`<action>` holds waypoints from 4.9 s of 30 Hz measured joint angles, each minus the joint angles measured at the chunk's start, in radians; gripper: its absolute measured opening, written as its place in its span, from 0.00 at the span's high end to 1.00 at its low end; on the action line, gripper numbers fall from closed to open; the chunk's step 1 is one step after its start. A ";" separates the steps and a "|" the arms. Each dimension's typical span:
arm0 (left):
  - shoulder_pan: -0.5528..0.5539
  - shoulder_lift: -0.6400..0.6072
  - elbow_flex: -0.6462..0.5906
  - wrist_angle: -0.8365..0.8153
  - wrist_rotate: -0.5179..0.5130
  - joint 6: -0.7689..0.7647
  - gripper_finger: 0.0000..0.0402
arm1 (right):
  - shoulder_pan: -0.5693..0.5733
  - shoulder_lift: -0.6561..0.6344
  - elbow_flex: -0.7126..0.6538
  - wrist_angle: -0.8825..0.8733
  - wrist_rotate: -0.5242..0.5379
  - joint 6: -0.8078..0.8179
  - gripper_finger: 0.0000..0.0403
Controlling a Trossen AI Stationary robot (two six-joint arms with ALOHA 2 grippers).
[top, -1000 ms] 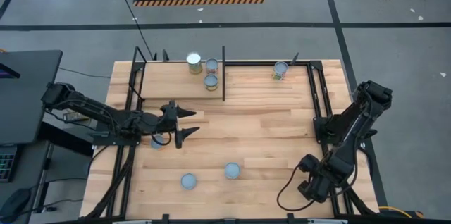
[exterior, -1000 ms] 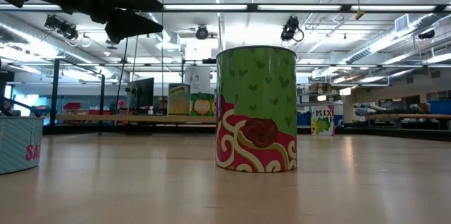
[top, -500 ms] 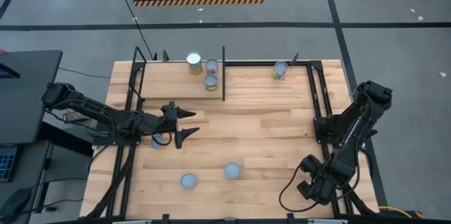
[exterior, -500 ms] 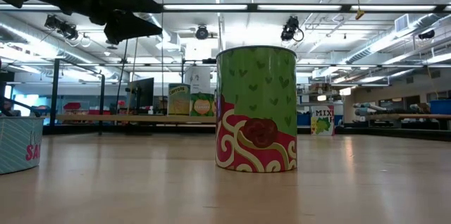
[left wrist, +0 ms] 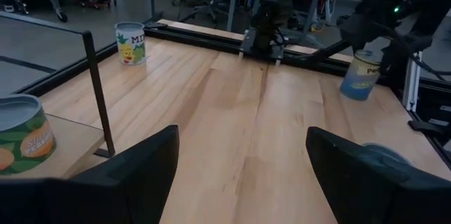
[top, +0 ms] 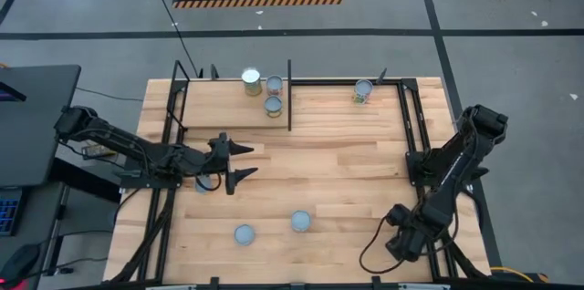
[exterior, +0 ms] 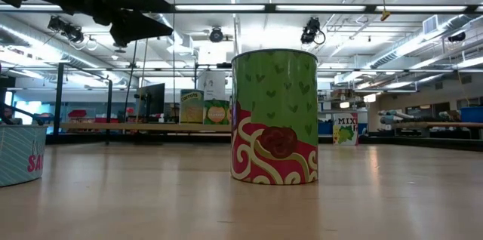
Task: Pick and place cans onto a shelf
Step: Put the canned peas on the shelf
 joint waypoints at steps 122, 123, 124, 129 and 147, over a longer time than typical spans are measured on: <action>0.260 0.493 0.264 -0.113 0.433 0.238 0.01 | -0.686 0.261 0.302 0.255 0.537 -1.685 0.40; 0.261 0.507 0.264 -0.102 0.442 0.240 0.01 | -0.686 0.261 0.302 0.255 0.536 -1.681 0.40; 0.261 0.519 0.264 -0.094 0.444 0.241 0.01 | -0.686 0.261 0.302 0.256 0.536 -1.681 0.40; 0.260 0.573 0.263 -0.055 0.429 0.257 0.01 | -0.686 0.261 0.302 0.260 0.536 -1.680 0.40; 0.273 0.612 0.263 -0.005 0.395 0.209 0.22 | -0.686 0.261 0.302 0.259 0.535 -1.673 0.40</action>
